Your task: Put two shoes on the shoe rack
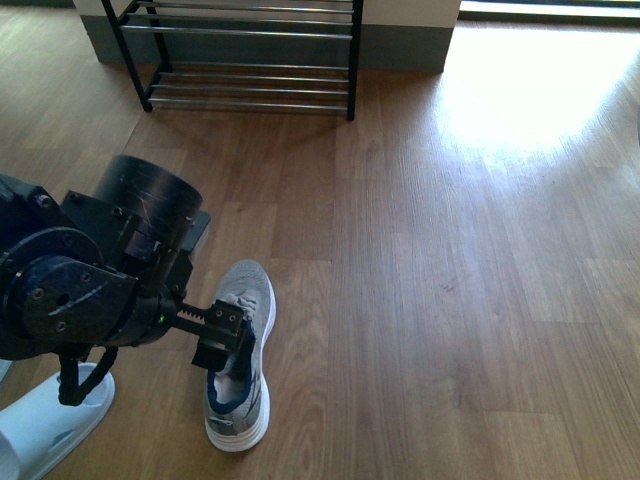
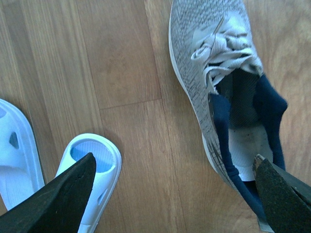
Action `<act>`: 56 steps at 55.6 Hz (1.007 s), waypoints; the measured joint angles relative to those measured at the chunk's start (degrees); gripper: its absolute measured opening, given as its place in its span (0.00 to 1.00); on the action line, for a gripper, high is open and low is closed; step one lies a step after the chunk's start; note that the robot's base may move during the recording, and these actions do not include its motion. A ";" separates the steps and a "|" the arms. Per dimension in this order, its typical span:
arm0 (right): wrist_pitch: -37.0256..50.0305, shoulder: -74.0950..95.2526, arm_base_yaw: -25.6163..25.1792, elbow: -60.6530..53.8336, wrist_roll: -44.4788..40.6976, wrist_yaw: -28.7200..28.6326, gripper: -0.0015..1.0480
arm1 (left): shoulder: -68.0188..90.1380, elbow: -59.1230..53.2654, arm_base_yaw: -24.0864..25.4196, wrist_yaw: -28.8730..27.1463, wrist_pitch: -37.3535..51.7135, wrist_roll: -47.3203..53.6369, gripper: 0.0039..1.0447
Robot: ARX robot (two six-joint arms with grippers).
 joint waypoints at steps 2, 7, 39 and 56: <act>0.00 0.00 0.00 0.00 0.00 0.00 0.01 | 1.22 0.61 0.02 0.00 -0.07 0.04 0.91; 0.00 0.00 0.00 0.00 0.00 0.00 0.01 | 4.42 2.64 0.04 0.90 -0.61 0.31 0.91; 0.00 0.00 0.00 0.00 0.00 0.00 0.01 | 16.68 15.43 -2.89 2.43 -7.41 0.07 0.91; 0.00 0.00 0.00 0.00 0.00 0.00 0.01 | 20.57 19.63 -4.20 1.38 -8.76 -1.07 0.91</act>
